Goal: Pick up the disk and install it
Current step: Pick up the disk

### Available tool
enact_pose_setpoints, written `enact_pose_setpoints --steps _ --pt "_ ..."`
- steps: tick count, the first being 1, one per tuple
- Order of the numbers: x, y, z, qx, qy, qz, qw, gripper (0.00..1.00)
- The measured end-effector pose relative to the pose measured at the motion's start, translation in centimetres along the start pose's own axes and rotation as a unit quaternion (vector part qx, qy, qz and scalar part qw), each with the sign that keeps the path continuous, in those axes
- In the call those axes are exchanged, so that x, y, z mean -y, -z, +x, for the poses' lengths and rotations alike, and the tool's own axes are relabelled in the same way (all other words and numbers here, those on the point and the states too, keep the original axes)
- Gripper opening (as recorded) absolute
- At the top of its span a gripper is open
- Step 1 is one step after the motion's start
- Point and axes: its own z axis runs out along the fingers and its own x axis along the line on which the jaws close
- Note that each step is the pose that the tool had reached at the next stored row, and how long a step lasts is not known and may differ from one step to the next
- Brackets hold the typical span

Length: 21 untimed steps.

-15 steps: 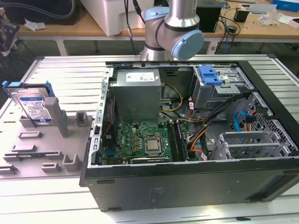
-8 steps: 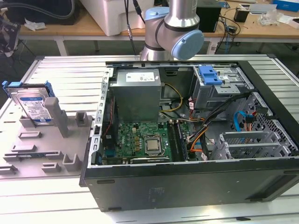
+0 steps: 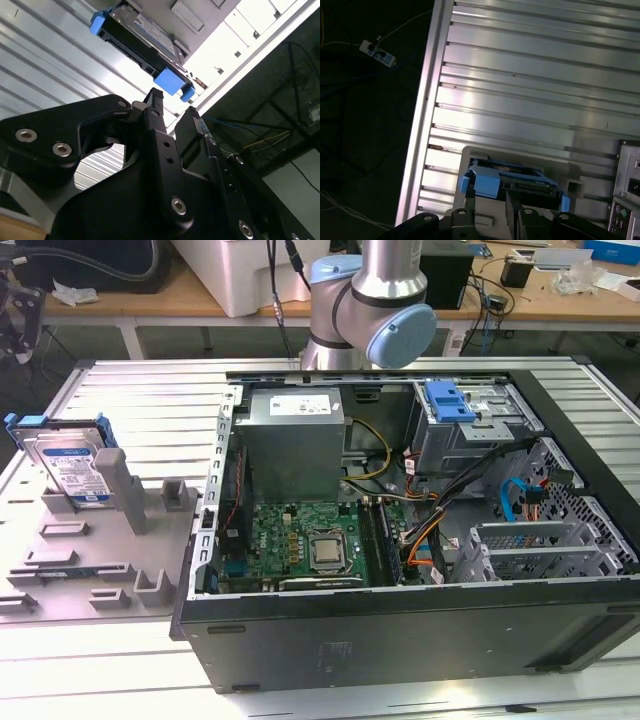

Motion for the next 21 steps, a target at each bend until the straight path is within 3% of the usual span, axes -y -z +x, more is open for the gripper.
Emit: enact_pose_setpoints --steps 2,3,7,12,18,19,21 --pt "-0.02 -0.06 -0.01 -0.0013 0.013 0.0010 0.9999 0.39" --pt "-0.02 -0.07 -0.01 -0.0017 0.016 0.0011 0.9999 0.45" --pt "-0.04 -0.07 -0.09 -0.0027 0.030 0.0018 0.9996 0.45" --pt "-0.06 -0.08 -0.09 -0.0040 0.079 0.0044 0.9969 0.45" --pt "-0.09 -0.09 -0.09 -0.0056 0.139 0.0075 0.9903 0.45" --pt "-0.09 -0.09 -0.09 -0.0059 0.149 0.0081 0.9888 0.45" --pt "-0.10 -0.10 -0.09 -0.0066 0.176 0.0095 0.9844 0.45"
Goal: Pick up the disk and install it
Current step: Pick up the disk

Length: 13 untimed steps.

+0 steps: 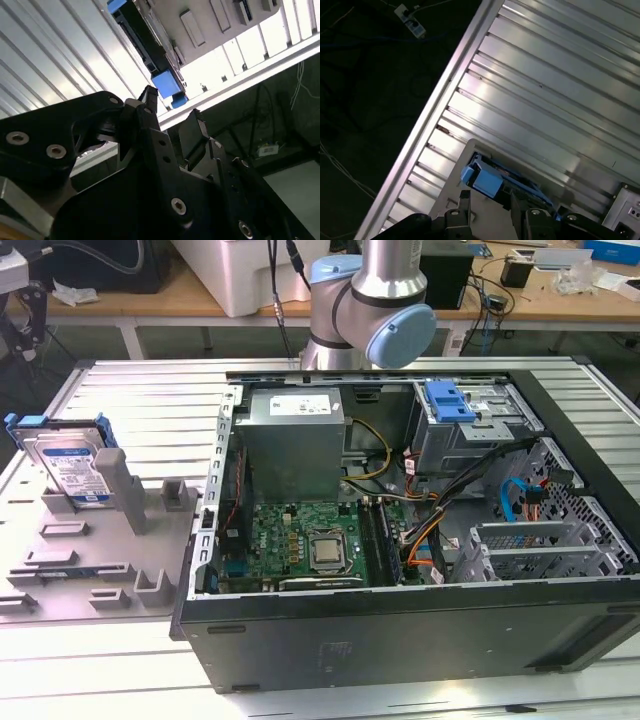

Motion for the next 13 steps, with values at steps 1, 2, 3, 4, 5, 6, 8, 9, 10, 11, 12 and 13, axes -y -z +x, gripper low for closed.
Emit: enact_pose_setpoints --steps 1,2,3,4,5,6,8,9,10,11,12,13 --pt "0.00 -0.01 0.00 -0.0002 0.009 0.0005 1.0000 0.45" --pt "-0.01 -0.03 -0.01 -0.0006 0.023 0.0013 0.9997 0.45" --pt "-0.02 -0.05 -0.01 -0.0009 0.033 0.0018 0.9994 0.45" --pt "-0.02 -0.06 -0.02 -0.0011 0.042 0.0023 0.9991 0.45" --pt "-0.03 -0.08 -0.02 -0.0014 0.051 0.0028 0.9987 0.45" --pt "-0.04 -0.09 -0.03 -0.0016 0.060 0.0033 0.9982 0.45" --pt "-0.06 -0.13 -0.05 -0.0022 0.079 0.0043 0.9968 0.45" --pt "-0.08 -0.16 -0.06 -0.0025 0.091 0.0050 0.9958 0.45" --pt "-0.10 -0.18 -0.07 -0.0027 0.100 0.0055 0.9949 0.45" --pt "-0.12 -0.22 -0.09 -0.0030 0.114 0.0062 0.9934 0.45" --pt "-0.14 -0.25 -0.10 -0.0034 0.128 0.0070 0.9917 0.45" --pt "-0.15 -0.26 -0.11 -0.0037 0.136 0.0074 0.9906 0.45"
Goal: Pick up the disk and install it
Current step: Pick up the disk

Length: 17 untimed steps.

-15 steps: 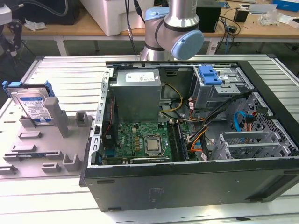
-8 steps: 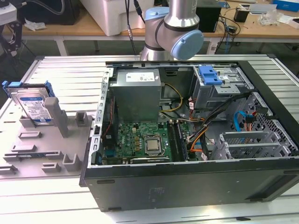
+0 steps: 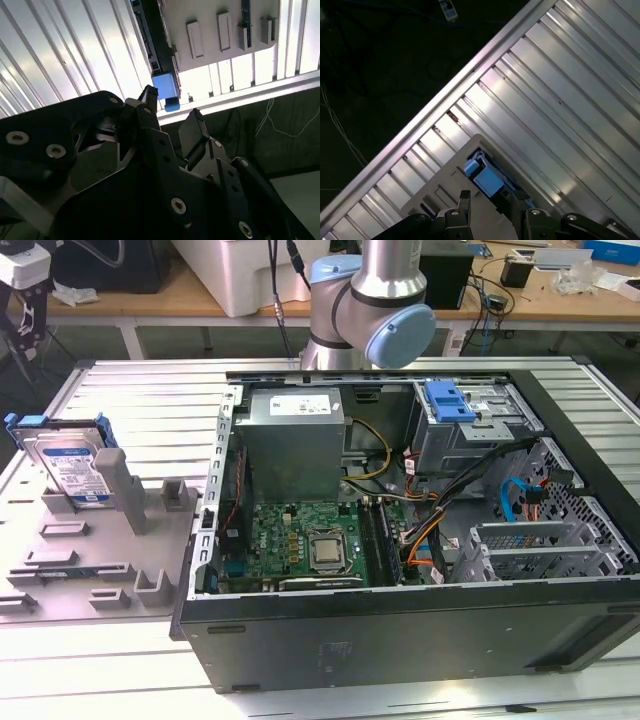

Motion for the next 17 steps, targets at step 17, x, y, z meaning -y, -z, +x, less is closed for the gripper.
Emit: enact_pose_setpoints --steps 17 --pt "-0.71 -0.37 -0.77 -0.0038 0.143 0.0078 0.9897 0.45"
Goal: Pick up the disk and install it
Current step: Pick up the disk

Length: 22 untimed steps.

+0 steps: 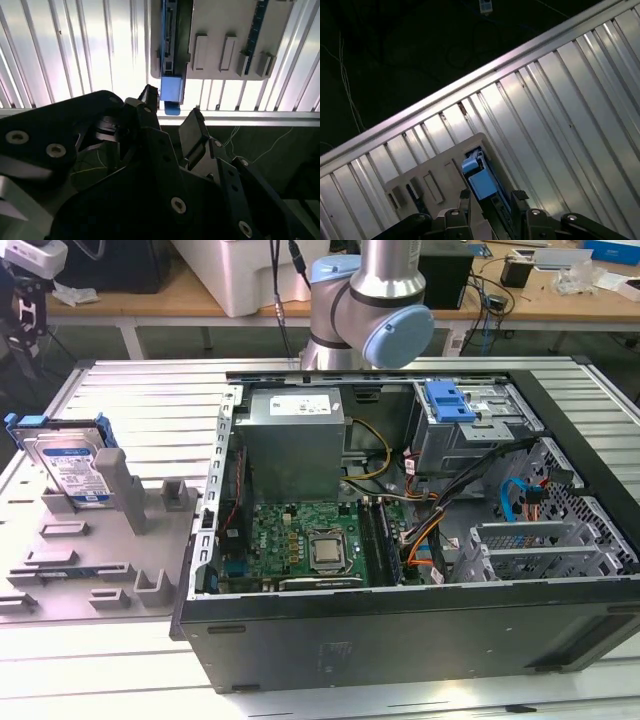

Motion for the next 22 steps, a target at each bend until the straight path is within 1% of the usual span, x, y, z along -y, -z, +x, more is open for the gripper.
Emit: enact_pose_setpoints --steps 2,4,5,6,8,10,12,14,16,17,18,21,22 --pt "-0.03 -0.02 0.00 -0.0010 0.022 0.0012 0.9998 0.45" --pt "-0.04 -0.06 0.00 -0.0021 0.040 0.0026 0.9992 0.45" --pt "-0.04 -0.10 0.00 -0.0025 0.052 0.0033 0.9986 0.45" --pt "-0.04 -0.16 0.00 -0.0029 0.067 0.0042 0.9977 0.45" --pt "-0.04 -0.24 -0.01 -0.0036 0.088 0.0054 0.9961 0.45" --pt "-0.04 -0.33 -0.01 -0.0043 0.112 0.0067 0.9937 0.45" --pt "-0.04 -0.40 -0.01 -0.0050 0.135 0.0080 0.9908 0.45" --pt "-0.04 -0.46 -0.02 -0.0057 0.154 0.0091 0.9881 0.45" --pt "-0.08 -0.49 0.00 -0.0070 0.168 0.0104 0.9857 0.45" --pt "-0.08 -0.49 0.00 -0.0076 0.171 0.0107 0.9851 0.45" --pt "-0.08 -0.49 0.00 -0.0078 0.173 0.0108 0.9848 0.45" --pt "-0.09 -0.48 0.01 -0.0083 0.173 0.0109 0.9848 0.45" --pt "-0.11 -0.49 0.02 -0.0083 0.174 0.0111 0.9846 0.45"
